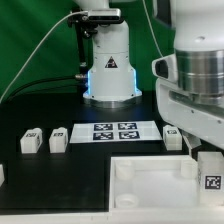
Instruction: Assemble one leg
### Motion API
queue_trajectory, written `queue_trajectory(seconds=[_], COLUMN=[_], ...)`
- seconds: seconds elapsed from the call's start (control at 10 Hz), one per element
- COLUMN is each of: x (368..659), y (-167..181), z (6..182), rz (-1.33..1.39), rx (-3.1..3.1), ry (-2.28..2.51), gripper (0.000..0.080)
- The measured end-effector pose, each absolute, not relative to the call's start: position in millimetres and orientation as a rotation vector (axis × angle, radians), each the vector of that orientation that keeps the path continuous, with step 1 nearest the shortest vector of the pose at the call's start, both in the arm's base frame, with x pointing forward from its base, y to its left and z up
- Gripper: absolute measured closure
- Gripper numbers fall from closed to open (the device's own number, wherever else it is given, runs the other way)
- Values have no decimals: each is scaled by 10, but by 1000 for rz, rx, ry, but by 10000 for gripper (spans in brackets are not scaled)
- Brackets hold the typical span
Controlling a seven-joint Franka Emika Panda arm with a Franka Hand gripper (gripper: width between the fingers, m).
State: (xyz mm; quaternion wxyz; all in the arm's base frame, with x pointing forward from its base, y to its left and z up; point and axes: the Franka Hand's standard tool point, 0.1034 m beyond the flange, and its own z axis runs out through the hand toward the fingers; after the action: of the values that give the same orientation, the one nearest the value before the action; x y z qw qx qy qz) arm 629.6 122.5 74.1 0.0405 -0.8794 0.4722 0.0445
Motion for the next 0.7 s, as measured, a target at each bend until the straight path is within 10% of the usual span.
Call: queue_trajectory(seconds=[0.7], x=[6336], y=[1062], z=[728], rz=[25], rx=[-3089], ry=[-130], gripper=[150])
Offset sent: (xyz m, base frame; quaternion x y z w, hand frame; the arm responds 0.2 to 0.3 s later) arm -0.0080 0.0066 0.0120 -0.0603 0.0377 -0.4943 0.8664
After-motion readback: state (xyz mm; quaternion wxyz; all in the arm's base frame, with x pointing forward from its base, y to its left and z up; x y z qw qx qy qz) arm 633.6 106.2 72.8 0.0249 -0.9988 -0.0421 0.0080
